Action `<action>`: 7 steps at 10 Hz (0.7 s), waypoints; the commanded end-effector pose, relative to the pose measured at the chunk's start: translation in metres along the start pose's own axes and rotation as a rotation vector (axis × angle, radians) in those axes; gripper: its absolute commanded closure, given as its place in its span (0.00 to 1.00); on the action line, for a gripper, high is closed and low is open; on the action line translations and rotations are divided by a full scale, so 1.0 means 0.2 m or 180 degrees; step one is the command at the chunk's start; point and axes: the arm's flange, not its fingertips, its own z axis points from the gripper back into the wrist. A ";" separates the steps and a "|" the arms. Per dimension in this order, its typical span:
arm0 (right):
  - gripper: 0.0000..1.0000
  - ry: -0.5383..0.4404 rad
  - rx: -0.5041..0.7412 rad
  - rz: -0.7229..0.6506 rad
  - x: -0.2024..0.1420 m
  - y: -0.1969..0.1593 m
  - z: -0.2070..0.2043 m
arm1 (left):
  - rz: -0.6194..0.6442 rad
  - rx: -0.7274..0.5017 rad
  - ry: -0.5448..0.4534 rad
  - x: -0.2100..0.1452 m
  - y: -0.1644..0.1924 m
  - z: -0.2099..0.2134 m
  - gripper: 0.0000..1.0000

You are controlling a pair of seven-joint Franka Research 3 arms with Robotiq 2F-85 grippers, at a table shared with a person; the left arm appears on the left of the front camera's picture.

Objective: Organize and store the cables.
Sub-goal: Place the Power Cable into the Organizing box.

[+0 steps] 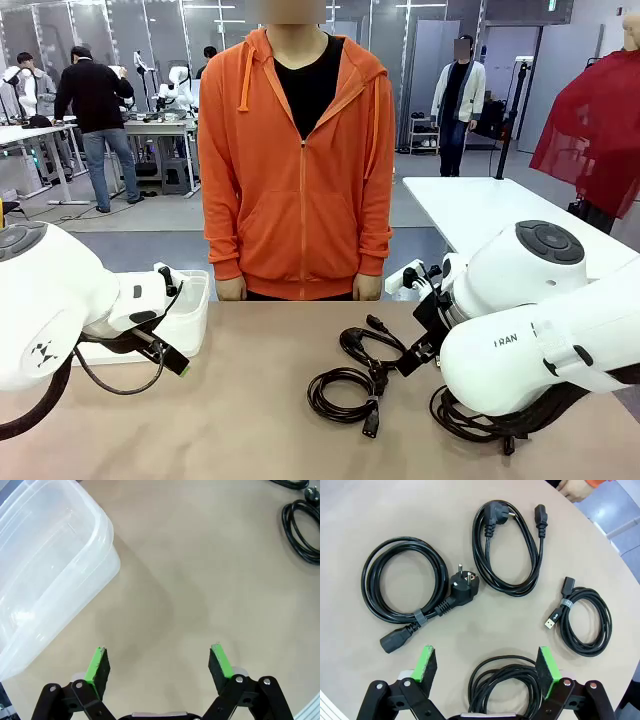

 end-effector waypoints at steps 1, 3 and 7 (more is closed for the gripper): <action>0.00 0.0000 0.0000 0.0000 0.00 0.00 0.00 | -0.0001 0.0000 0.0000 0.00 0.00 0.00 0.00; 0.00 0.0000 0.0000 0.0000 0.00 0.00 0.00 | -0.0001 0.0000 0.0000 0.00 0.00 0.00 0.00; 0.00 0.0000 0.0000 0.0000 0.00 0.00 0.00 | -0.0001 0.0000 0.0000 0.00 0.00 0.00 0.00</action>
